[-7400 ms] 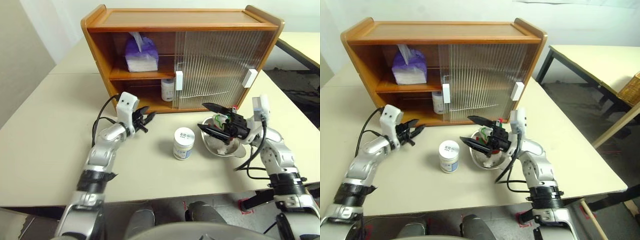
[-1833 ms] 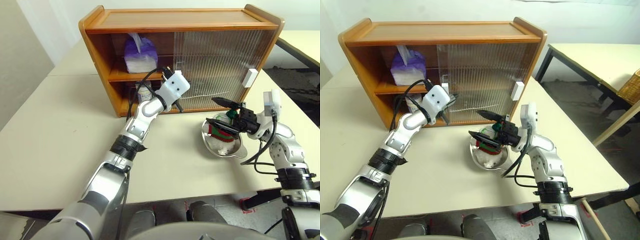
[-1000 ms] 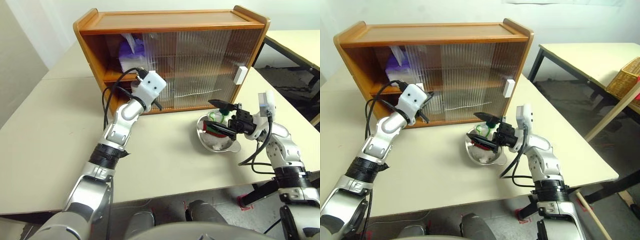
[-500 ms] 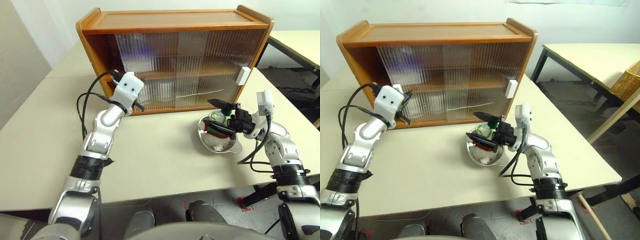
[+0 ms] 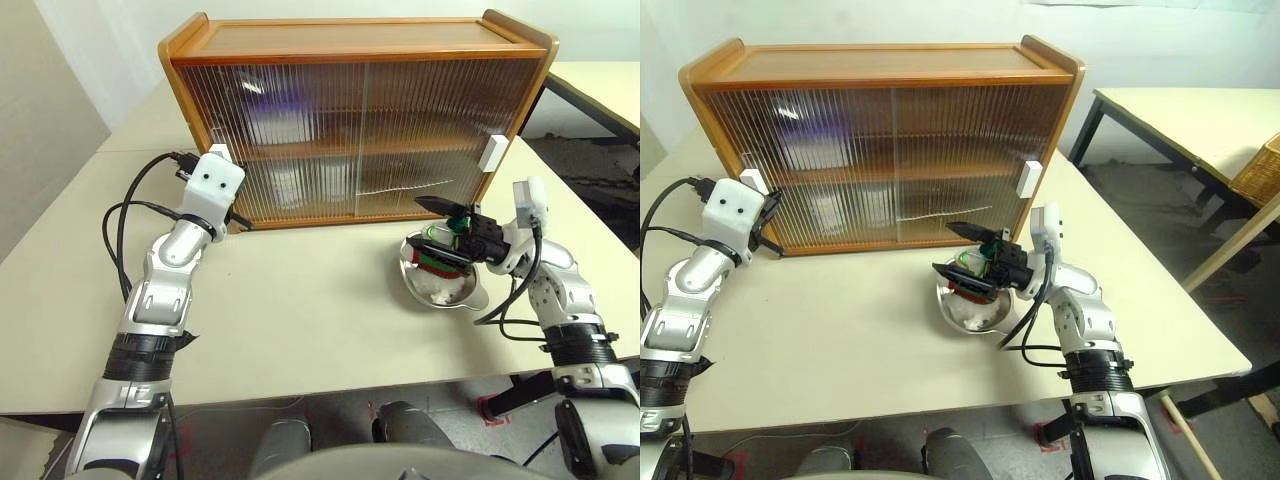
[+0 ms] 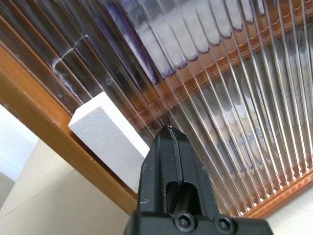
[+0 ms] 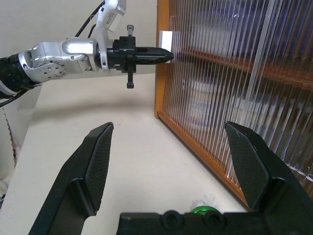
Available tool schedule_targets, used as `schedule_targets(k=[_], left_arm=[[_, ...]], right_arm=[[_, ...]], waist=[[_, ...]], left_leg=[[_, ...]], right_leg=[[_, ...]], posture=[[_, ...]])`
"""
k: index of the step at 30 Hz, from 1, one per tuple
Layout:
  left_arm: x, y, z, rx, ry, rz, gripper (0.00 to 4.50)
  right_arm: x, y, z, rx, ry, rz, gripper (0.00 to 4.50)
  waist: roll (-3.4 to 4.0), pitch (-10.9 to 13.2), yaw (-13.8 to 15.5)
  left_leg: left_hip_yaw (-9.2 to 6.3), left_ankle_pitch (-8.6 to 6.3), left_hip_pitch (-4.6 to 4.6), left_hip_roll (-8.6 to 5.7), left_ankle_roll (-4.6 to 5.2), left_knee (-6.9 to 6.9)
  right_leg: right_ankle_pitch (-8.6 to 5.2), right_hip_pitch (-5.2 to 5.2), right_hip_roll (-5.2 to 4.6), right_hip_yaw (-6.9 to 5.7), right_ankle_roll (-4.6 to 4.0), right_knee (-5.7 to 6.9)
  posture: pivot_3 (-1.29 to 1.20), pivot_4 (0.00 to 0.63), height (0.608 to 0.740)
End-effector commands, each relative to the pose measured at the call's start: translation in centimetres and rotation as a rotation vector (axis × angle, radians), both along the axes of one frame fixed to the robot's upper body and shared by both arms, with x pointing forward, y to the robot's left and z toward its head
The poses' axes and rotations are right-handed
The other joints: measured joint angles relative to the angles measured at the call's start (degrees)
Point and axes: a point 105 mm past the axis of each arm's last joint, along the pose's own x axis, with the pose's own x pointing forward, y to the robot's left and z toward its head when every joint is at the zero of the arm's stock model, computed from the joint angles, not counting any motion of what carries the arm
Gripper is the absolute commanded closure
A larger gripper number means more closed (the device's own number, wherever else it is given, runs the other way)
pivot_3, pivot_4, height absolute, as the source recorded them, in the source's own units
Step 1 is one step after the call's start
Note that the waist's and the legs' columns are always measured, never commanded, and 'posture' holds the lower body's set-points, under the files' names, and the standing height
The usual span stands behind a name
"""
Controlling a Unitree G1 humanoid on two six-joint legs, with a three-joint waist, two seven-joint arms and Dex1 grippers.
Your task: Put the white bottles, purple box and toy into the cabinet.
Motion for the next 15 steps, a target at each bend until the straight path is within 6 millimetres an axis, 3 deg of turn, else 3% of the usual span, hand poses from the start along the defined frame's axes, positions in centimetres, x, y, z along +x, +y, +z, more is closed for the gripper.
schedule_targets(k=[1,3,5,8,12,15], left_arm=[[-0.5,2.9,0.3,-0.01,-0.006,0.1,4.48],[-0.6,2.3,0.4,-0.01,-0.015,0.056,4.48],[-0.9,0.4,0.5,-0.039,-0.024,-0.072,4.48],[-1.9,-2.8,0.7,-0.07,-0.037,-0.285,3.96],[-2.8,-3.9,0.9,-0.195,-0.048,-0.377,2.59],[-4.9,-4.5,0.1,-0.349,0.013,-0.498,1.43]], right_arm=[[0.1,0.2,-0.1,-0.019,-0.004,0.011,0.0],[0.2,0.2,-0.1,-0.019,-0.004,0.01,0.0],[0.2,0.1,-0.1,-0.016,-0.003,0.004,0.0],[0.4,-0.3,-0.1,-0.012,0.009,-0.007,0.0],[0.7,-0.9,0.1,-0.003,0.022,-0.023,0.0],[1.3,-2.2,1.5,0.054,0.014,-0.066,0.65]], waist=[[0.0,0.0,-0.1],[0.0,0.0,0.0],[0.0,0.0,0.0],[0.0,0.0,0.7],[0.0,0.0,1.5],[0.02,0.0,1.9]], left_leg=[[0.0,0.01,0.0,0.02,-0.02,-0.02],[0.0,0.05,0.0,0.04,-0.08,-0.07],[0.0,0.05,0.0,0.05,-0.09,-0.08],[0.0,0.05,-0.03,0.05,-0.09,-0.06],[-0.01,0.04,-0.12,0.05,-0.1,-0.01],[-0.01,0.03,-0.16,0.04,-0.11,-0.01]], right_leg=[[0.0,-0.02,0.02,0.0,-0.01,0.02],[0.01,-0.06,0.04,-0.02,-0.02,0.03],[0.01,-0.07,0.04,-0.01,-0.02,0.04],[0.01,-0.07,0.03,-0.01,-0.03,0.03],[-0.03,-0.11,-0.01,-0.02,-0.08,0.02],[-0.03,-0.13,-0.03,-0.02,-0.08,0.03]], posture=[[-0.02,0.0,0.74],[-0.02,0.0,0.74],[-0.02,0.0,0.74],[-0.02,0.0,0.74],[-0.03,0.0,0.74],[-0.03,0.0,0.74]])
